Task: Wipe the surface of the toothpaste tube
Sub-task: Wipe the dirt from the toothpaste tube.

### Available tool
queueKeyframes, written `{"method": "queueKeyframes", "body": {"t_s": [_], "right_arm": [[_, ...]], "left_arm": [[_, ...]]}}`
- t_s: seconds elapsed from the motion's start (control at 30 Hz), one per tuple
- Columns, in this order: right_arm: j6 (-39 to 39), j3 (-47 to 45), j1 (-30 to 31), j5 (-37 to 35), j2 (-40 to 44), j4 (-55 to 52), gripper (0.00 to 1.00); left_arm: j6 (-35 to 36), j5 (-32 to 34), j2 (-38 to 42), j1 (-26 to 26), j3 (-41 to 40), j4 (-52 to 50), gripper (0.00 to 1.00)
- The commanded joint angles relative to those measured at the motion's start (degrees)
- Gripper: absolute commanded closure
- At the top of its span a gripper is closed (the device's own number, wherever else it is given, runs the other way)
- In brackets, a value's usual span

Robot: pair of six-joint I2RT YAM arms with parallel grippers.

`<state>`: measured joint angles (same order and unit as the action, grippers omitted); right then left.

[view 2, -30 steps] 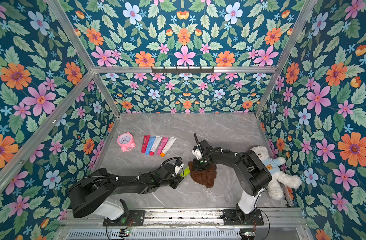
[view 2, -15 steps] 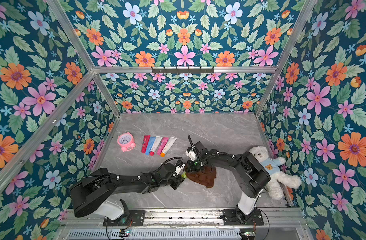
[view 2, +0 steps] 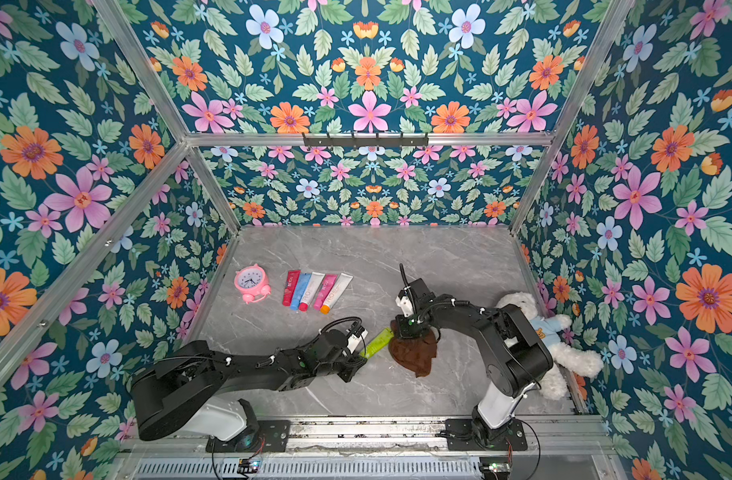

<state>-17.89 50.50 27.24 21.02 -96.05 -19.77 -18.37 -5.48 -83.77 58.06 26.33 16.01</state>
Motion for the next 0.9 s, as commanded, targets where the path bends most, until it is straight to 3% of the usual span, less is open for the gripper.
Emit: {"method": "queueKeyframes", "body": {"t_s": [0.0,0.2,0.33,0.7,0.87], "right_arm": [[1.52,0.38,0.61,-1.69,1.48,-3.13,1.00],[-2.06,1.97,6.13,8.04,6.51,1.10,1.00],[-4.25,2.06,8.31,11.65,4.88,4.47,1.00],[-2.43,0.44,9.50,7.92,-3.33,2.76,1.00],[-1.43,-0.11,5.97,4.66,-5.54,1.05,1.00]], "left_arm": [[-0.59,-0.77,-0.23,0.18,-0.05,-3.33,1.00],[-0.44,-0.78,-0.79,0.33,0.30,-3.35,1.00],[-0.28,-0.84,-1.32,0.55,0.74,-3.55,1.00],[-0.44,-0.33,-1.40,0.72,0.94,-3.80,1.00],[-0.44,-0.18,-1.20,0.71,0.80,-3.93,1.00]]}}
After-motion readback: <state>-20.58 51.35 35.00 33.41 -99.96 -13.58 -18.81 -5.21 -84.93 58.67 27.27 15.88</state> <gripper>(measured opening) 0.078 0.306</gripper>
